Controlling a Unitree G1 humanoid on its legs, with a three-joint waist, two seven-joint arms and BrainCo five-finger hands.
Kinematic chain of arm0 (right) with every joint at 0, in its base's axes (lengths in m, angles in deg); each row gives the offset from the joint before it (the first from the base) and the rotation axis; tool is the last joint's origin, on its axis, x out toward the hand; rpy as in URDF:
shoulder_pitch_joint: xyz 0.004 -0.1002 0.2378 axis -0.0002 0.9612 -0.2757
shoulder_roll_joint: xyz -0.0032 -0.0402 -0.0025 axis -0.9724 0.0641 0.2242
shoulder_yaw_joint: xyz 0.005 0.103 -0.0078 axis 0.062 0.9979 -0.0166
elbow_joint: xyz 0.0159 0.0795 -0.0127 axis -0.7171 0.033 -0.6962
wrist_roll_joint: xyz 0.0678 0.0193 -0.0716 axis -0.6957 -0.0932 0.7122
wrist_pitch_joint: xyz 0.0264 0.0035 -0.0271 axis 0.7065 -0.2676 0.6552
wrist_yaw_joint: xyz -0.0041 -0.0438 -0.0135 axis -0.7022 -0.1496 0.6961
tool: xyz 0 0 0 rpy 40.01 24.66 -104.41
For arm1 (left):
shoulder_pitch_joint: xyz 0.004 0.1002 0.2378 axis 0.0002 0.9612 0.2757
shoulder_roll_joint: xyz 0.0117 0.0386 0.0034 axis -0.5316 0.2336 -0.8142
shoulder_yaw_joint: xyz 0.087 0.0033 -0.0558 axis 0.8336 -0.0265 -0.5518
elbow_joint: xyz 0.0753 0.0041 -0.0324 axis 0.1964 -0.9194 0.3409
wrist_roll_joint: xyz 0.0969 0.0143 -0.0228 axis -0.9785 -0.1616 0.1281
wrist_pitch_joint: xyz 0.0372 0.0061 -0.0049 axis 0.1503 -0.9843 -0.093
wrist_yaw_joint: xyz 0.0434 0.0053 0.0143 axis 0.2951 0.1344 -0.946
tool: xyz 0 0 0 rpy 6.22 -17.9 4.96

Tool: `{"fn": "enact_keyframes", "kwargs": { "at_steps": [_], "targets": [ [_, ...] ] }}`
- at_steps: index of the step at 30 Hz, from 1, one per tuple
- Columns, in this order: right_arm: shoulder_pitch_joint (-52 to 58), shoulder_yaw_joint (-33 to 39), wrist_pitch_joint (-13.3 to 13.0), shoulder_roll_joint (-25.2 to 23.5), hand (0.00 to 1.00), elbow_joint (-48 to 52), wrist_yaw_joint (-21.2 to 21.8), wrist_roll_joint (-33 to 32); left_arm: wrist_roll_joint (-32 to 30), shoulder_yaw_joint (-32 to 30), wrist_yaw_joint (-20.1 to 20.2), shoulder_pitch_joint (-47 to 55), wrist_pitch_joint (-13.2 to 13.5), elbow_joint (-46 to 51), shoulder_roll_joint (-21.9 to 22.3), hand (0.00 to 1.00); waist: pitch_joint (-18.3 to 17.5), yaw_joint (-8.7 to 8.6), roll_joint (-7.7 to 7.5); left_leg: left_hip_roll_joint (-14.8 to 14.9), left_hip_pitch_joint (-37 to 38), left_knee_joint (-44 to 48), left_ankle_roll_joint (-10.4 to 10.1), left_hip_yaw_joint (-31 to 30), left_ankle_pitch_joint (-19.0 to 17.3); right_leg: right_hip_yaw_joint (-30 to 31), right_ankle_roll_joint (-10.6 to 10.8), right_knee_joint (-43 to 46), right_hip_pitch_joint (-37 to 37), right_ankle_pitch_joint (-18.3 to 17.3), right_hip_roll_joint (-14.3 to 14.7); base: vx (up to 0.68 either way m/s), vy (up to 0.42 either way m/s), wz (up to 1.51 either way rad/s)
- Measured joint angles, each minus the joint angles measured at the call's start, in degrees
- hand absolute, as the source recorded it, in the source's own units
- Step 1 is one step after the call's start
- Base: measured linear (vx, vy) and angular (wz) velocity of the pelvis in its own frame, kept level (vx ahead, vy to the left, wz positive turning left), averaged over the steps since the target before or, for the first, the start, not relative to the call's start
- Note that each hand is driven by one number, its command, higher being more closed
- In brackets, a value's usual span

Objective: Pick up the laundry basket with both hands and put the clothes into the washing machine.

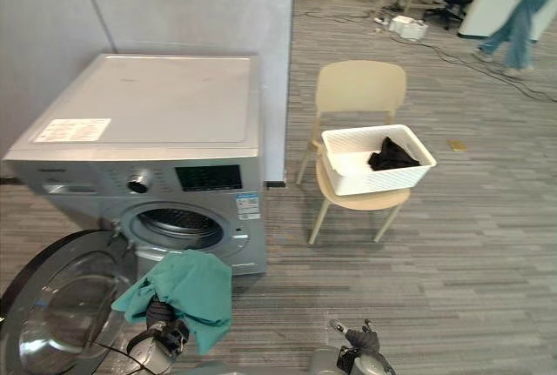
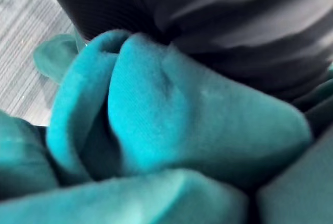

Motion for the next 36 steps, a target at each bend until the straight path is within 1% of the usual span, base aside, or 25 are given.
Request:
{"fn": "enact_keyframes", "kwargs": {
  "at_steps": [1, 3, 5, 6, 8, 9, 10, 11, 12, 13, 15, 16, 17, 18, 20, 21, 22, 23, 24, 25, 26, 29, 34, 35, 36],
  "targets": [
    [-0.10, -0.02, -0.08, 0.24, 0.00, 0.20, 0.01, 0.00, -0.11, 0.15, 0.45, -0.04, -0.08, 0.16, 0.60, 1.00, -0.40, -0.03, -0.58, -0.05, -0.37, 0.32, -1.21, 0.35, 0.10, -0.36, -1.83, -5.25, 2.93, -1.55, 0.14, 0.09, -0.165, -0.16],
    [0.15, 0.05, -0.09, 0.95, 0.00, 0.30, 0.01, 0.17, -0.30, 1.80, 1.12, -0.90, -0.57, 0.42, 2.56, 1.00, 0.15, -0.13, 1.07, 1.04, 0.72, -1.35, -2.41, 0.25, 1.10, -1.77, -2.50, -8.91, 4.97, -0.97, 1.27, 0.09, -0.142, 0.07],
    [0.38, 0.05, -0.04, 1.12, 0.00, 0.30, 0.00, 0.19, -0.73, 2.21, 1.40, -1.01, -0.58, 0.60, 2.62, 1.00, 0.26, 0.03, 1.59, 1.89, 2.42, -2.35, -2.70, 0.56, 1.35, -2.27, -2.57, -10.33, 7.11, -1.04, 2.13, 0.16, -0.126, 0.05],
    [-0.12, -0.03, -0.06, 1.01, 0.00, 0.31, 0.07, 0.74, -0.78, 1.98, 1.11, -1.02, -0.55, 0.69, 2.63, 1.00, 0.24, 0.62, 1.70, 2.64, 2.93, -1.16, -2.82, 1.80, 1.42, -1.98, -2.67, -11.56, 8.48, -1.09, 2.74, 0.14, -0.089, -0.06],
    [-0.39, -0.21, -0.10, 0.99, 0.00, 0.33, 0.07, 1.11, -0.43, 1.94, 1.04, -1.03, -0.55, 0.85, 2.64, 1.00, 0.39, 0.51, 1.76, 3.03, 1.01, 3.90, -3.58, 2.18, 1.85, -2.38, -2.76, -13.07, 9.93, -1.14, 2.75, 0.10, -0.063, 0.05],
    [-0.96, -0.28, -0.12, 1.12, 0.00, 0.38, 0.11, 1.11, -0.11, 1.96, 1.09, -0.81, -0.57, 2.15, 2.66, 1.00, 1.08, 0.68, 2.07, 3.77, -2.13, 12.09, -3.79, 2.20, 1.94, -2.66, -2.78, -14.00, 11.57, -1.11, 3.00, 0.12, -0.015, 0.05],
    [-1.17, -0.53, -0.11, 1.61, 0.00, 0.47, 0.11, 1.15, -0.07, 1.96, 1.13, -0.71, -0.57, 2.99, 2.68, 1.00, 1.57, 1.49, 2.32, 5.16, -5.90, 20.71, -5.70, 2.28, 3.14, -2.79, -2.79, -14.58, 12.87, -1.11, 3.38, 0.11, -0.001, -0.02],
    [-1.01, -0.73, -0.09, 1.97, 0.00, 0.47, 0.13, 1.16, -0.07, 1.94, 1.13, -0.73, -0.56, 3.18, 2.66, 1.00, 1.60, 2.02, 2.63, 5.77, -7.65, 24.14, -6.57, 2.46, 3.65, -2.66, -2.81, -15.05, 13.66, -1.09, 3.41, 0.12, 0.057, -0.10],
    [-0.89, -1.40, -0.06, 2.48, 0.00, 0.47, 0.12, 1.18, -0.02, 1.76, 1.12, -0.64, -0.55, 3.50, 2.67, 1.00, 1.68, 2.22, 2.92, 7.11, -9.07, 28.16, -6.30, 3.15, 3.48, -2.63, -2.82, -15.60, 14.74, -1.09, 3.30, 0.11, 0.113, -0.09],
    [-1.00, -1.83, -0.06, 2.62, 0.00, 0.49, 0.12, 1.23, 0.12, 1.60, 1.07, -0.59, -0.56, 3.67, 2.61, 1.00, 1.72, 2.20, 2.42, 9.50, -10.53, 30.39, -4.73, 4.63, 2.54, -2.72, -2.81, -16.46, 15.79, -1.08, 2.14, 0.13, 0.136, -0.08],
    [-1.35, -1.82, -0.07, 2.65, 0.00, 0.48, 0.10, 1.30, 0.16, 1.90, 1.10, -0.60, -0.58, 3.72, 2.61, 1.00, 1.91, 2.03, 1.55, 11.54, -10.30, 25.52, -4.40, 5.25, 2.41, -2.50, -2.60, -16.84, 16.49, -0.97, -0.01, 0.16, 0.168, -0.09],
    [-1.41, -1.76, -0.09, 2.81, 0.00, 0.25, 0.10, 1.30, 0.15, 2.36, 1.14, -0.61, -0.59, 3.73, 2.66, 1.00, 1.84, 1.94, 1.52, 12.39, -9.13, 17.75, -2.61, 4.57, 4.32, -2.08, -2.26, -16.60, 16.44, -0.81, -1.08, 0.19, 0.210, -0.11],
    [-1.38, -1.70, -0.04, 2.87, 0.00, 0.13, 0.11, 1.34, 0.14, 2.41, 1.14, -0.63, -0.62, 3.72, 2.66, 1.00, 1.80, 1.83, 1.70, 12.37, -8.17, 12.85, -1.21, 3.93, 8.20, -1.96, -1.70, -16.52, 16.33, -0.70, -1.34, 0.21, 0.283, -0.11],
    [-1.56, -0.92, -0.01, 3.19, 0.00, -1.03, 0.11, 1.69, 0.13, 2.12, 1.08, -0.60, -0.61, 3.06, 2.51, 1.00, 1.32, 2.03, 2.09, 10.67, -5.23, 6.83, -3.37, -0.05, 10.16, -1.60, -0.29, -16.57, 16.10, -0.46, -1.91, 0.19, 0.267, 0.05],
    [-2.19, -0.72, 0.04, 2.75, 0.00, -5.25, 0.74, 3.26, -0.28, 1.73, 0.70, -1.93, -0.73, 1.01, 1.38, 1.00, 1.29, 1.28, 0.94, 8.40, -3.72, 2.45, -3.72, -1.60, 10.28, -1.27, 1.29, -15.25, 15.34, 2.73, -3.46, 0.17, 0.292, 0.28],
    [-2.39, -0.29, 0.07, 2.71, 0.00, -6.26, 1.16, 3.48, -0.34, 1.71, 0.68, -2.29, -0.73, 0.99, 1.05, 1.00, 1.71, 1.15, 1.63, 8.59, -3.23, 1.79, -3.77, -1.70, 10.31, -0.84, 1.55, -13.37, 13.96, 2.87, -3.43, 0.08, 0.265, 0.28],
    [-2.43, 0.21, 0.12, 2.48, 0.00, -7.21, 1.25, 3.56, -0.64, 1.04, 0.60, -2.33, -0.57, 0.70, 0.60, 1.00, 1.92, 1.09, 2.21, 8.79, -2.32, 0.67, -3.90, -2.52, 10.38, 0.83, 2.78, -15.05, 13.42, 1.42, -2.25, 0.01, 0.192, 0.11],
    [-2.44, 0.17, 0.07, 2.31, 0.00, -7.16, 1.26, 3.59, -0.84, -0.45, 0.54, -2.39, -0.45, -0.30, 0.49, 1.00, 2.00, 0.97, 2.06, 8.39, -1.52, 0.06, -4.56, -2.75, 10.68, 1.67, 2.43, -22.60, 14.14, 3.81, -1.18, -0.02, 0.169, 0.11],
    [-2.42, 0.18, -0.02, 2.40, 0.00, -7.19, 1.25, 3.60, -1.07, -0.67, 0.49, -2.34, -0.42, -1.04, -0.34, 1.00, 2.08, 0.73, 1.20, 7.06, -1.11, 0.34, -5.05, -2.65, 10.38, 1.95, 2.38, -24.54, 13.77, 7.52, -1.36, -0.01, 0.076, 0.12],
    [-2.37, 0.42, -0.07, 3.08, 0.00, -7.48, 1.23, 3.61, -1.48, -0.49, 0.49, -2.43, -0.52, -1.84, -0.66, 1.00, 1.91, 0.20, 1.57, 7.13, -0.66, 0.29, -5.89, -2.87, 9.78, 1.91, 2.54, -24.10, 14.44, 7.65, -1.43, 0.02, 0.113, 0.07],
    [-2.40, 1.21, -0.08, 3.41, 0.00, -8.05, 1.20, 3.60, -1.89, -0.28, 0.61, -2.35, -0.51, -2.15, -0.69, 1.00, 1.73, 0.17, 2.86, 7.30, -0.01, -0.72, -6.51, -2.69, 9.34, 2.53, 2.57, -23.76, 13.82, 7.65, -1.65, 0.01, 0.102, -0.06],
    [-2.53, 1.05, -0.09, 4.53, 0.00, -8.68, 1.21, 3.63, -1.91, -0.51, 0.48, -2.02, -0.42, -2.22, -0.29, 1.00, 1.71, 0.36, 3.98, 7.28, 0.13, -4.04, -6.52, -1.96, 9.33, 3.36, 3.20, -24.01, 11.99, 8.02, -1.67, -0.02, 0.053, -0.21],
    [-2.51, -0.05, -0.07, 4.83, 0.00, -8.76, 1.12, 3.69, -3.28, -0.54, -0.63, -2.41, -0.09, -2.55, 0.29, 1.00, 2.55, 0.30, 3.55, 7.32, -0.78, -7.60, -7.95, -0.05, 7.66, 4.81, 4.65, -23.86, 8.24, 9.48, -1.49, -0.12, 0.072, -0.12],
    [-2.54, -0.10, -0.11, 4.86, 0.00, -8.63, 1.12, 3.69, -4.00, -0.66, -0.73, -2.47, 0.01, -2.55, 0.36, 1.00, 3.10, 0.43, 2.65, 7.28, -1.31, -7.35, -7.80, 0.61, 7.56, 5.32, 4.90, -23.81, 7.66, 9.69, -1.67, -0.16, 0.073, -0.16],
    [-2.63, -0.64, -0.15, 4.34, 0.00, -8.26, 1.15, 3.70, -4.24, -1.03, -1.35, -2.61, 0.11, -2.56, 0.95, 1.00, 3.76, 1.10, 2.34, 7.37, -2.61, -6.06, -7.59, 1.17, 6.86, 5.93, 5.20, -23.68, 6.52, 9.96, -1.91, -0.20, 0.063, -0.20]
  ]
}}
